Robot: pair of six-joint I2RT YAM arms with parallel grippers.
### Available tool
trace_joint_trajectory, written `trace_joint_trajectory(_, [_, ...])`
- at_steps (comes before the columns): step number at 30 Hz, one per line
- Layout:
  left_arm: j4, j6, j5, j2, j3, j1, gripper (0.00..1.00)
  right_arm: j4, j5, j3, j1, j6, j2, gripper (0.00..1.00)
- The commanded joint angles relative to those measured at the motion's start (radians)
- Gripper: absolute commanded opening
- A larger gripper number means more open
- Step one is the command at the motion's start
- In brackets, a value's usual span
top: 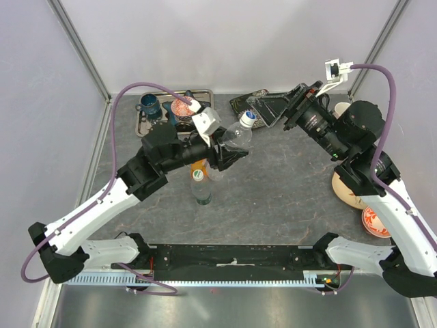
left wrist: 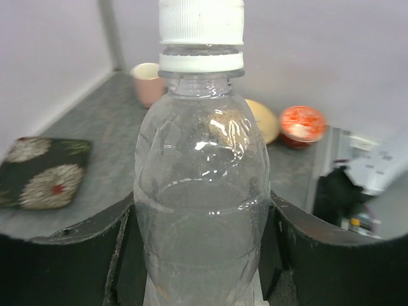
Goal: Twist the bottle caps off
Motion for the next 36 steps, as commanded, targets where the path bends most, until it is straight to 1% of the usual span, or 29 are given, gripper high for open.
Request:
trace_joint_trajectory(1, [-0.031,0.192,-0.497,0.009,0.024,-0.1,0.46,-0.047,0.181,-0.007,0.003,0.072,-0.019,0.89])
trace_joint_trajectory(4, [-0.034,0.223,-0.614,0.04,0.037,-0.147,0.46,-0.087,0.178,0.029,0.005,0.06,0.008,0.89])
trace_joint_trajectory(7, [-0.026,0.241,-0.686,0.054,0.041,-0.178,0.46,-0.119,0.136,0.053,0.006,0.057,0.048,0.89])
trace_joint_trajectory(10, [-0.02,0.257,-0.712,0.061,0.047,-0.193,0.46,-0.139,0.099,0.059,0.011,0.052,0.078,0.88])
trace_joint_trajectory(13, [-0.02,0.264,-0.725,0.067,0.05,-0.203,0.46,-0.157,0.07,0.064,0.017,0.04,0.105,0.85])
trace_joint_trajectory(19, [-0.011,0.266,-0.734,0.06,0.046,-0.207,0.46,-0.177,0.066,0.046,0.023,0.028,0.125,0.81])
trace_joint_trajectory(31, [-0.006,0.267,-0.734,0.055,0.035,-0.21,0.46,-0.168,0.068,0.018,0.026,0.023,0.122,0.59])
trace_joint_trajectory(32, [-0.005,0.267,-0.734,0.055,0.035,-0.209,0.46,-0.168,0.068,0.016,0.025,0.021,0.122,0.55])
trace_joint_trajectory(36, [-0.006,0.269,-0.732,0.052,0.035,-0.21,0.46,-0.166,0.062,0.006,0.026,0.021,0.119,0.43])
